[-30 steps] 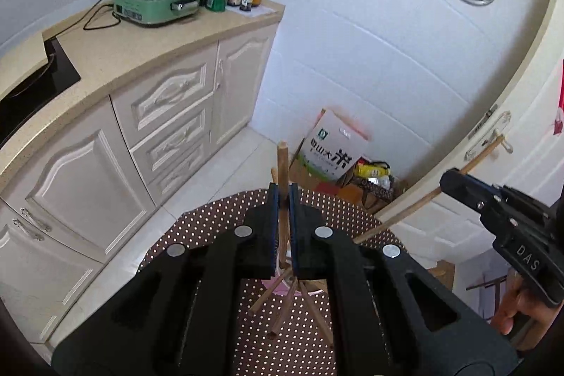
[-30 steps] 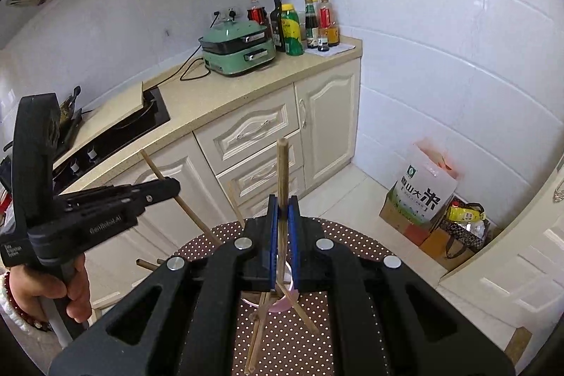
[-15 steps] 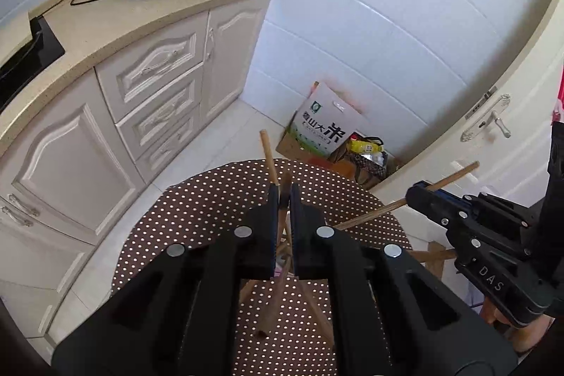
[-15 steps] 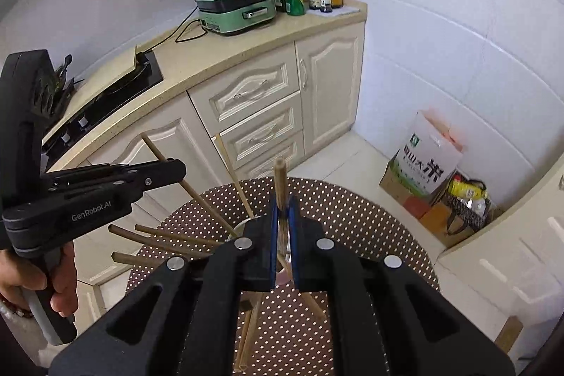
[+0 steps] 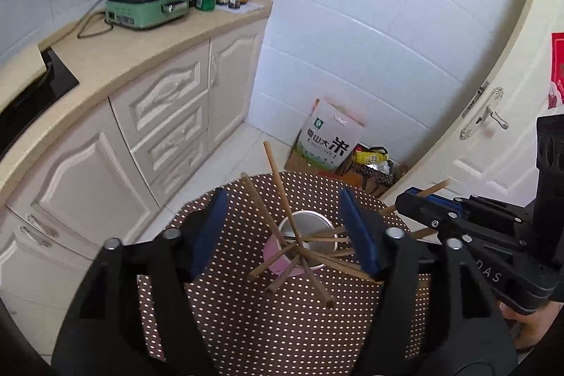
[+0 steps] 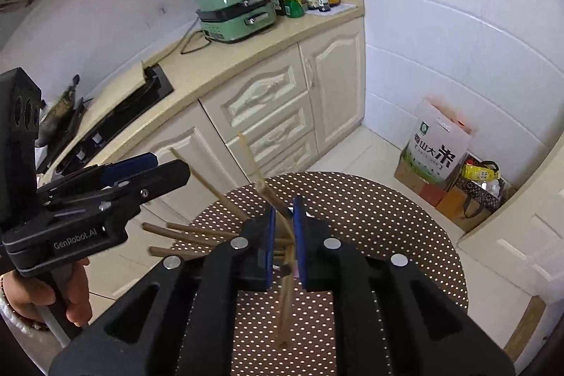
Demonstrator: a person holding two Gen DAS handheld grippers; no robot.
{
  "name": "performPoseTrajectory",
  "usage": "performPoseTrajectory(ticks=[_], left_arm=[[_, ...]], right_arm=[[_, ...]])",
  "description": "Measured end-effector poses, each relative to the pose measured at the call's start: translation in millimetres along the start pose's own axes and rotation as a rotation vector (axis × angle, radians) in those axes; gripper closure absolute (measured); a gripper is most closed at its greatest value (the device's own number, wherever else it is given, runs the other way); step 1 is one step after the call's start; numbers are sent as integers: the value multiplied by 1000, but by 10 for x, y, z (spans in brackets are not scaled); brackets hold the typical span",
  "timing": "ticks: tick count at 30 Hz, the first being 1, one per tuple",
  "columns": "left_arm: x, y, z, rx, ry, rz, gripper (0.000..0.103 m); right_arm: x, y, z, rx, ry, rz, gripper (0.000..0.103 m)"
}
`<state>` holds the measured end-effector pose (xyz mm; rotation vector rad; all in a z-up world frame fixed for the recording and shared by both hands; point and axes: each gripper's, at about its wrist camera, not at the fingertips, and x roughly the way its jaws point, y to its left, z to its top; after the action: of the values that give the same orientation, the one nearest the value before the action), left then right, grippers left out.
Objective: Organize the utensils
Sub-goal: 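Open both grippers and pull them back from the pink cup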
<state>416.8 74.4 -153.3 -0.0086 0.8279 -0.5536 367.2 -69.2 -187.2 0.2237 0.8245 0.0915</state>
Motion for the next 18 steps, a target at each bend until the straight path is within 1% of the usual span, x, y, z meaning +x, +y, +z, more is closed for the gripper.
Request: performPoseTrajectory(ticks=[2,5,6,8,10,18], left_arm=[[-100,-20,-26,29,-31,17,34],[-233,-6,-58,52,-47,35,32],[-289,8,-75,55,-55,43,31],[-392,38,-106,61,-72,60,26],[-503,75,-148,65,-89,75,25],[-943,153,-415,87,-149,92,17]], right_arm=[[-53,53,-20,-6,-20,9,88],[-141,133,-57,-13,-47,7,81],[-175,162,-73,-12,-57,6,80],[-238,204,-106,-10,-73,1,77],[-316,259,-151,-8,-90,-8,76],[-644,492,-395,-4,-175,-65,68]])
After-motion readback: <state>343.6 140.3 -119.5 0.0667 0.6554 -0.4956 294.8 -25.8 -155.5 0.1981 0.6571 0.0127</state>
